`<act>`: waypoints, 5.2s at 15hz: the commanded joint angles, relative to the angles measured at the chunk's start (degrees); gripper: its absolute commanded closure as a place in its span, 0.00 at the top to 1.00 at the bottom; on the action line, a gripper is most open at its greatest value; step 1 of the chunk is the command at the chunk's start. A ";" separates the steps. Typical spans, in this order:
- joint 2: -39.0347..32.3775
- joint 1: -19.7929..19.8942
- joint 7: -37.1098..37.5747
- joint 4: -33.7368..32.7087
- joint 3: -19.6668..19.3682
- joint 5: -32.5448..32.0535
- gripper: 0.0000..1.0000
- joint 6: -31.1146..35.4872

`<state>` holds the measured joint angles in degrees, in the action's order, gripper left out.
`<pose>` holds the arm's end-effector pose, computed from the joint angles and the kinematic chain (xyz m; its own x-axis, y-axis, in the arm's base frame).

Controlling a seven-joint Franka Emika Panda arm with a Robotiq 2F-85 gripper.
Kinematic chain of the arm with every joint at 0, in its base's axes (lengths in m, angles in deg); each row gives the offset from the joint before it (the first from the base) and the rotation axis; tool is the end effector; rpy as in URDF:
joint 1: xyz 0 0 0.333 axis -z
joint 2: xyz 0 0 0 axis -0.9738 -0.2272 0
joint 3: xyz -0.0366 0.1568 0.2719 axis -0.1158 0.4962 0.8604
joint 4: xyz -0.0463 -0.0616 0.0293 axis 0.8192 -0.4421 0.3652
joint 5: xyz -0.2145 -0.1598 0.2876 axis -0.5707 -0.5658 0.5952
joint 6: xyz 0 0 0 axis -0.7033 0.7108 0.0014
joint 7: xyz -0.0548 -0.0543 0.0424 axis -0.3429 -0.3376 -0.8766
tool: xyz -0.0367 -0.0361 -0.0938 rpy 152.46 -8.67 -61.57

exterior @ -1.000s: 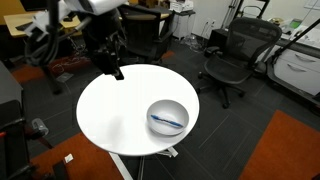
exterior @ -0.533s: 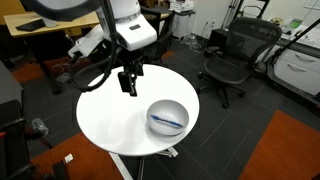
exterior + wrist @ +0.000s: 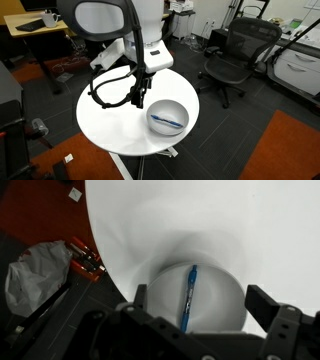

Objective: Take the pen out of the bowl and put it on the table

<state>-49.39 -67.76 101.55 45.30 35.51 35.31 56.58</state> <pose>0.5623 -0.1945 0.2818 0.5762 -0.8172 0.0157 -0.8155 -0.5761 -0.0564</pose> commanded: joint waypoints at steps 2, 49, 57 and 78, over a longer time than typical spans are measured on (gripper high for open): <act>-0.93 -0.76 -0.29 -1.10 -0.87 0.50 1.00 -0.65; -31.39 0.84 6.26 -30.46 -4.14 3.79 0.00 -3.76; -20.13 -3.28 8.16 -20.42 -7.20 1.78 0.03 2.54; -6.07 -13.16 4.83 -2.81 8.12 5.14 0.03 7.16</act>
<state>-55.23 -80.62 107.08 40.27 42.88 39.21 62.50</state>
